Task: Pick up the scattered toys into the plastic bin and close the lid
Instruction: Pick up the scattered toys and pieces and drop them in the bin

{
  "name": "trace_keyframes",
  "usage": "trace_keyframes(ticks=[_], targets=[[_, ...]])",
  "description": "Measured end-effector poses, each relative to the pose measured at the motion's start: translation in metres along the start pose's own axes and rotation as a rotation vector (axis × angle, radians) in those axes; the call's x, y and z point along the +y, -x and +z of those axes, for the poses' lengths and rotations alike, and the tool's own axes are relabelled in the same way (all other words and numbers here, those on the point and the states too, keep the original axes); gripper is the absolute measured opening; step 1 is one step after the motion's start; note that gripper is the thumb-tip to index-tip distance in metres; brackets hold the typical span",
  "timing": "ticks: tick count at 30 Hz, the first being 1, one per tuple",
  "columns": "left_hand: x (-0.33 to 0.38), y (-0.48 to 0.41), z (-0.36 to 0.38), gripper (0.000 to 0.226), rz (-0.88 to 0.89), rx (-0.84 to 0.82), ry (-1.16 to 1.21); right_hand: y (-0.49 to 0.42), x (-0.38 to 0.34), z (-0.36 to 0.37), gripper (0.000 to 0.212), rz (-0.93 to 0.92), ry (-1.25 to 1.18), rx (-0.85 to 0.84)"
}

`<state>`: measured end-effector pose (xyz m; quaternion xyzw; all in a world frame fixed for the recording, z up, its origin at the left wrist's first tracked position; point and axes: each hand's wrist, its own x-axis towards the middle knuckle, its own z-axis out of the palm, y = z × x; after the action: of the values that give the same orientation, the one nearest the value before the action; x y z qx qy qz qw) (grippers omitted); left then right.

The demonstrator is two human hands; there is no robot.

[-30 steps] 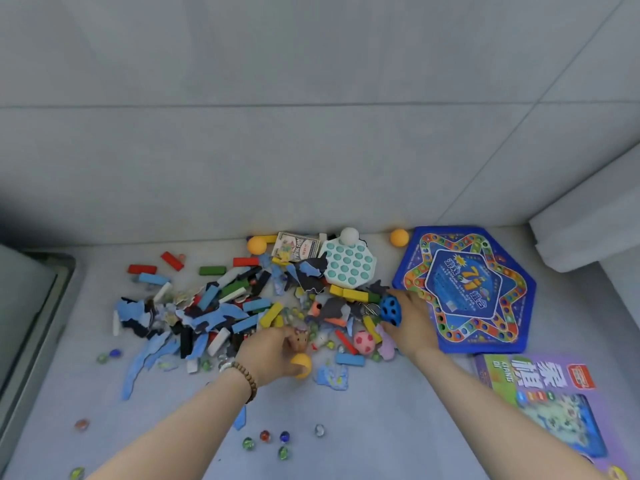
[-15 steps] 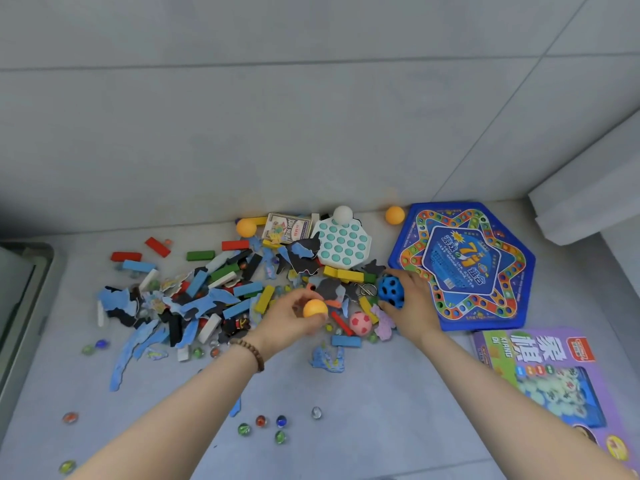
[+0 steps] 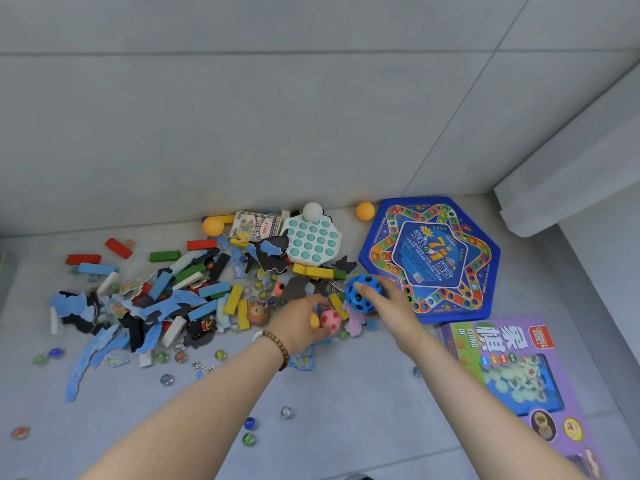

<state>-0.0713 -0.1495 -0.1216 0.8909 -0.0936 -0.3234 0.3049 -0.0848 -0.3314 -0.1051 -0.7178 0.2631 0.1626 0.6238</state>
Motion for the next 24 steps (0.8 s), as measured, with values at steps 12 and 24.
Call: trace_keyframes(ticks=[12, 24], targets=[[0.004, 0.006, -0.001, 0.038, -0.055, 0.010, 0.191, 0.021, 0.027, 0.003, 0.030, 0.169, -0.275, -0.060], [0.009, 0.074, -0.142, 0.025, -0.224, 0.163, 1.105, 0.054, -0.099, 0.063, 0.048, 0.069, -0.546, -0.278]])
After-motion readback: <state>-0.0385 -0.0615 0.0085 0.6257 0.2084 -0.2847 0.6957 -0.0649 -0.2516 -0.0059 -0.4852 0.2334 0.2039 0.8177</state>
